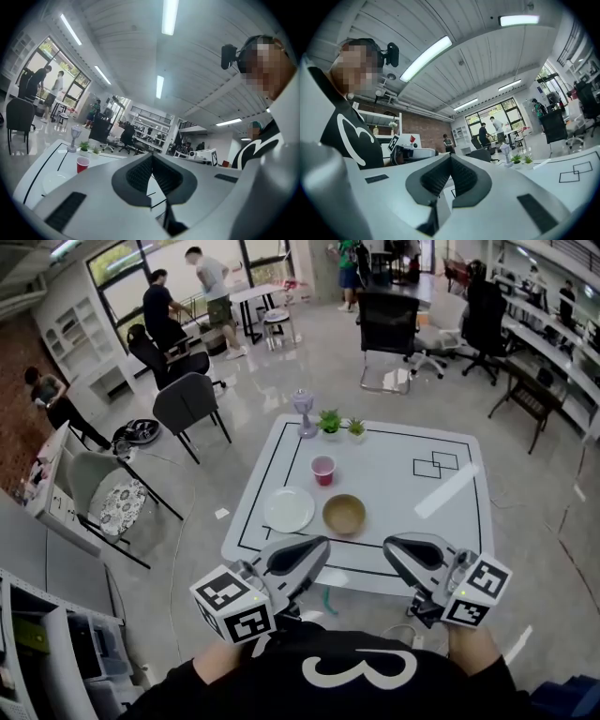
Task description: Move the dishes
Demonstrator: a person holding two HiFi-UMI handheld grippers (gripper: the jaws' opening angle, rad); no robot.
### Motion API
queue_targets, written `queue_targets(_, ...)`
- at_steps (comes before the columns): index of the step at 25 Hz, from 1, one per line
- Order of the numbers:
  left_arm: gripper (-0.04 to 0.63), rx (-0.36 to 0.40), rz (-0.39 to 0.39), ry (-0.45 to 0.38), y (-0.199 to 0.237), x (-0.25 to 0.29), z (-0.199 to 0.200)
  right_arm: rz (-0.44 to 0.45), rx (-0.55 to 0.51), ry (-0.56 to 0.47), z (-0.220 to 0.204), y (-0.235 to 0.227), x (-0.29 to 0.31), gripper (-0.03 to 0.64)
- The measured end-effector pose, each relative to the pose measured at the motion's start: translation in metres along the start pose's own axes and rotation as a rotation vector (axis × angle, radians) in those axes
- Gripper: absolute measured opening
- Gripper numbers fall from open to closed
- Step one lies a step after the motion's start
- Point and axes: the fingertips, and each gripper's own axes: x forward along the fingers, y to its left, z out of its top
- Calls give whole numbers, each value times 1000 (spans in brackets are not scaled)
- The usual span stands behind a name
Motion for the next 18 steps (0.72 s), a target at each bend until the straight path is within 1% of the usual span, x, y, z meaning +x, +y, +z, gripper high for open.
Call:
queue_targets(7, 2, 9, -19, 6, -13, 4, -7, -5, -12, 4, -4, 5, -14, 9)
queue_targets(12, 2, 16, -33, 11, -20, 9, -12, -38, 0, 1, -6, 1, -24, 9)
queue_targets(18, 2, 14, -30, 12, -21, 13, -17, -56, 3, 5, -9, -1, -33, 8)
